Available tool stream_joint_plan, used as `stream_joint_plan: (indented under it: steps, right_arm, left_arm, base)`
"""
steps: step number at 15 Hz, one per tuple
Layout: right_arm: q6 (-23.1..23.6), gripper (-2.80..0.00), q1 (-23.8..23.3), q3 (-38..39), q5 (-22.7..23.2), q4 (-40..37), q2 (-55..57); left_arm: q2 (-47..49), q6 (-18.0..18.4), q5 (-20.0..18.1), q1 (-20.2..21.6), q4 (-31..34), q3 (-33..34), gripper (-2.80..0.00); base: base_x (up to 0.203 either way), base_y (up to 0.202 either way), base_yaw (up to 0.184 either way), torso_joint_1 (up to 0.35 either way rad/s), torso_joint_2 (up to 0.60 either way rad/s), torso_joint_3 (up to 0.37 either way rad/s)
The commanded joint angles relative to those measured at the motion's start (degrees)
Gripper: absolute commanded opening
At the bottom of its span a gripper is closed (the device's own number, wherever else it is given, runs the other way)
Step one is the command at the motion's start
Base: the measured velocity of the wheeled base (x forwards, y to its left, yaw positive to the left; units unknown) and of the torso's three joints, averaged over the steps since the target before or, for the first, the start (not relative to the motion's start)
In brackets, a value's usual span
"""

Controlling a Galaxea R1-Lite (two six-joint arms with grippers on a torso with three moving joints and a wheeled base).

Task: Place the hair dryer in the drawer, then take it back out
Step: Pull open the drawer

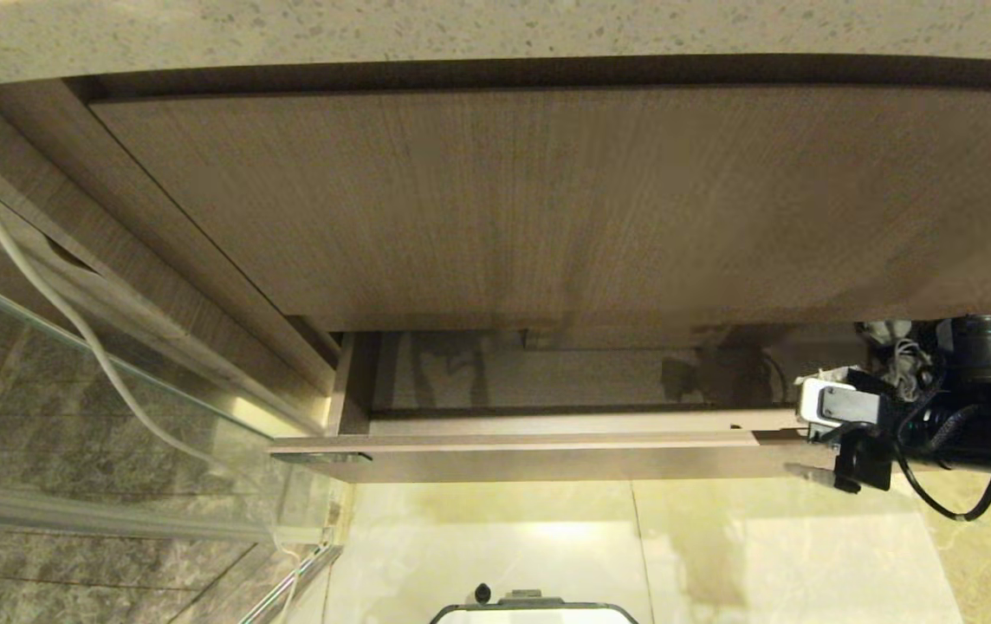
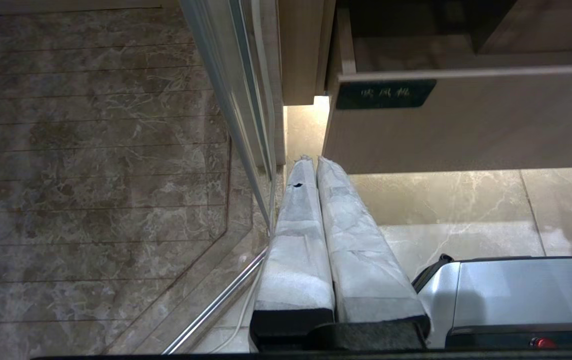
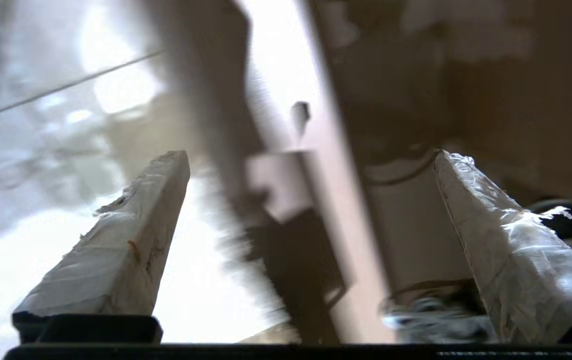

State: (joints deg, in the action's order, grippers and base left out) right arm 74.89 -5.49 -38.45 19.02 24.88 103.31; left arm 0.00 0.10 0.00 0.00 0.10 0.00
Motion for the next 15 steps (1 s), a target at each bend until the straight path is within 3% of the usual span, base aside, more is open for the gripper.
stream_joint_plan:
  steps: [1,5,8,15]
  right_arm:
    - [0.44,0.0,-0.74,-0.07,0.25,-2.9,-4.08]
    - [0.44,0.0,-2.56,-0.23,1.13,-10.31,-9.63]
    - [-0.09,0.0,-3.13,-0.66,1.02,-11.6,-10.5]
    - [-17.74,0.0,-3.83,-3.69,1.64,-24.84,-17.54]
  left_arm:
    - [-0.01,-0.01,0.0,0.0,-0.01,0.01,-2.8]
    - [0.0,-0.01,0.0,0.0,-0.01,0.0,-2.8]
    - [0.0,-0.01,0.0,0.0,-0.01,0.0,-2.8]
    - [-0.04,-0.01,0.0,0.0,-0.01,0.0,-2.8]
  base:
    - [0.0,0.0,0.0,0.0,0.0,0.0]
    - [0.0,0.0,0.0,0.0,0.0,0.0]
    - [0.0,0.0,0.0,0.0,0.0,0.0]
    - [0.0,0.0,0.0,0.0,0.0,0.0]
